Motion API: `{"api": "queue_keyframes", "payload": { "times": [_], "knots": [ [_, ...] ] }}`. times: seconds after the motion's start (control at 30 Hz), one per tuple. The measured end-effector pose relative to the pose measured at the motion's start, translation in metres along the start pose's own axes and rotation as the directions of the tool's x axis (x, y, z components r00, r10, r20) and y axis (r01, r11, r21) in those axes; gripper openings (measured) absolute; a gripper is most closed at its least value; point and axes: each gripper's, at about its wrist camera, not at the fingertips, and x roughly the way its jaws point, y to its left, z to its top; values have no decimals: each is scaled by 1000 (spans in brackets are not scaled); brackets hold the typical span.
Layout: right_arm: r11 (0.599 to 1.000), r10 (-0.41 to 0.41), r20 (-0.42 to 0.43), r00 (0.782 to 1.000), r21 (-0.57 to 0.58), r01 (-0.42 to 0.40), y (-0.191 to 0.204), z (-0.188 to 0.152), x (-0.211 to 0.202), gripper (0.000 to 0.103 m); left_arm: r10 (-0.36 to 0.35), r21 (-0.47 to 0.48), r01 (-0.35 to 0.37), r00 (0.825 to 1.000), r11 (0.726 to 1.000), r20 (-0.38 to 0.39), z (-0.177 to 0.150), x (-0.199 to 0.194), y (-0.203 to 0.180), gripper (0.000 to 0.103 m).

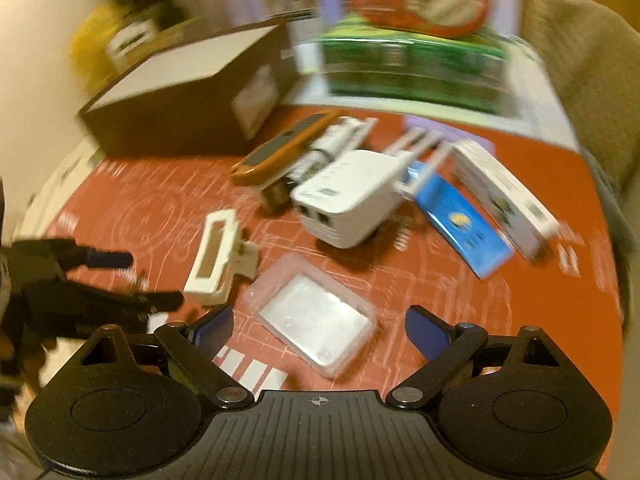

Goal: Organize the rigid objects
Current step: 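Reach the right tool to the clear plastic container while the left tool reaches the white hair clip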

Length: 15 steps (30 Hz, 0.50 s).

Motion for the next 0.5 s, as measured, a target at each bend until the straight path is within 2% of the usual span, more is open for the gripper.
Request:
{"api": "queue_keyframes", "payload": {
  "times": [0.1, 0.23, 0.4, 0.47, 0.5],
  "knots": [
    [988, 31, -24, 999, -148, -35, 8, 4, 16, 83, 19, -34, -19, 1000, 999, 14, -6, -9, -1, 78],
    [958, 36, -46, 998, -283, -48, 15, 4, 35, 77, 33, -70, -32, 999, 997, 24, -9, -17, -4, 78],
    [932, 26, -73, 997, -358, -51, 16, 1, 52, 64, 26, -95, -22, 999, 995, 34, -8, -20, -10, 78],
    [930, 17, -82, 997, -365, -46, 14, -3, 52, 53, 16, -98, -12, 999, 995, 39, -5, -20, -14, 78],
    [934, 18, -87, 996, -354, -48, 12, -5, 51, 53, 9, -96, -5, 999, 995, 42, -3, -20, -16, 78]
  ]
}}
